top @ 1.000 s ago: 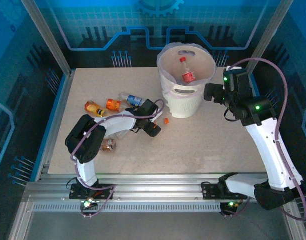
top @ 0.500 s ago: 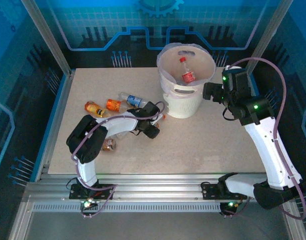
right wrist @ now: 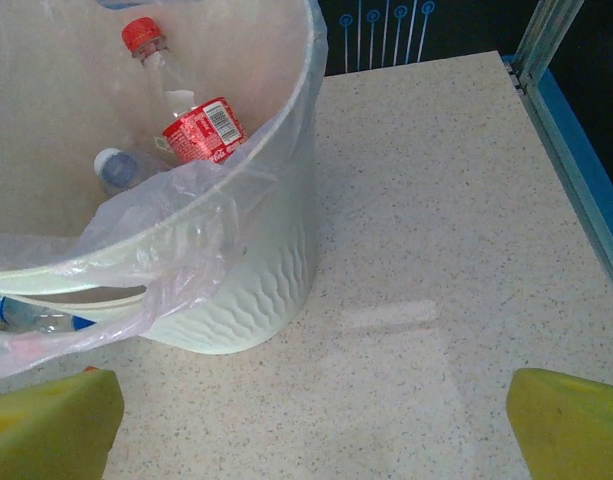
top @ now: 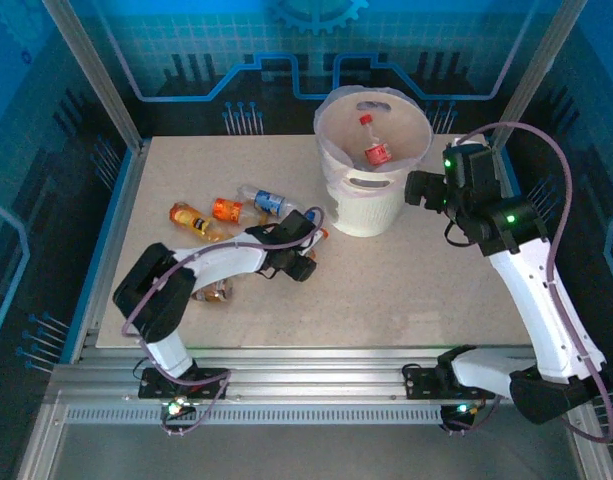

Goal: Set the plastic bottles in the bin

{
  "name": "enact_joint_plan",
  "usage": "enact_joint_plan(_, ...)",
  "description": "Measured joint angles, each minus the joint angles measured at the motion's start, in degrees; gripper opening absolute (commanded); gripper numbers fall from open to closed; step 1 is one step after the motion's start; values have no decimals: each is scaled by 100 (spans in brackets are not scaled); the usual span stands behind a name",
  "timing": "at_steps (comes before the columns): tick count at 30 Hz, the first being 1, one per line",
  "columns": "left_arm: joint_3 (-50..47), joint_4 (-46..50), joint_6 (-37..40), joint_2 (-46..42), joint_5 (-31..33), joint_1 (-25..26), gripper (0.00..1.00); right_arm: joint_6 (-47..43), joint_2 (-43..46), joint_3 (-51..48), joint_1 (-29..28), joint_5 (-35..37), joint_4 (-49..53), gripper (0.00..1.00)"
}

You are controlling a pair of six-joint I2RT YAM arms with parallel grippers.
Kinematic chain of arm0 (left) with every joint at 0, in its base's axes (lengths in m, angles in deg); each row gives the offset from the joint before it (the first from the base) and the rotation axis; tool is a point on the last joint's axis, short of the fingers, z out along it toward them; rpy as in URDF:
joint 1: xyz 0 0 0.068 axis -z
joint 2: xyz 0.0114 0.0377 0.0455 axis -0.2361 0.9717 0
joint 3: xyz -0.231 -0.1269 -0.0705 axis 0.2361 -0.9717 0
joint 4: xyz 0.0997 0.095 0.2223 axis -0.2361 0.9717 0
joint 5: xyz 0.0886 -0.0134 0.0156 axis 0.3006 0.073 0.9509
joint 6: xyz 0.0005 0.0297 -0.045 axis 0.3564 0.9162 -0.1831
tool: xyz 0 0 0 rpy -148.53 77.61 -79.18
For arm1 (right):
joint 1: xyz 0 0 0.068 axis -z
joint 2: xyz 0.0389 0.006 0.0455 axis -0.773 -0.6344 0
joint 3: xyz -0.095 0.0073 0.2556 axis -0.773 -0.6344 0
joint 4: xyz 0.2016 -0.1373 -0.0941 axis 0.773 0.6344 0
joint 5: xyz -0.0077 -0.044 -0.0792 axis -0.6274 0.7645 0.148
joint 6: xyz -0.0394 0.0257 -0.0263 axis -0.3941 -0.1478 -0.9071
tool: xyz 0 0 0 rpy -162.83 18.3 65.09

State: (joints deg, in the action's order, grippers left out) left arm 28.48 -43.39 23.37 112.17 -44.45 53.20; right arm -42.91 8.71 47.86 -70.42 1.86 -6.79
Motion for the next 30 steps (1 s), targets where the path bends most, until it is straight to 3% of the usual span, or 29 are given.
enact_joint_plan(5, -354, -103, -361, -1060, 31, 127, 52, 85, 118, 2, -15, 35, 98, 100)
enact_joint_plan(9, -702, -240, -693, -1897, 28, 151, 52, -28, 109, 2, -83, -326, 94, 100)
enact_joint_plan(22, -1504, -914, -1235, -4151, -219, 151, 52, -192, -188, -166, -750, -3165, -1281, 97)
enact_joint_plan(30, -1587, -2046, -1276, -4218, -522, 151, 52, 55, -656, -358, -1193, -4177, -2385, 93)
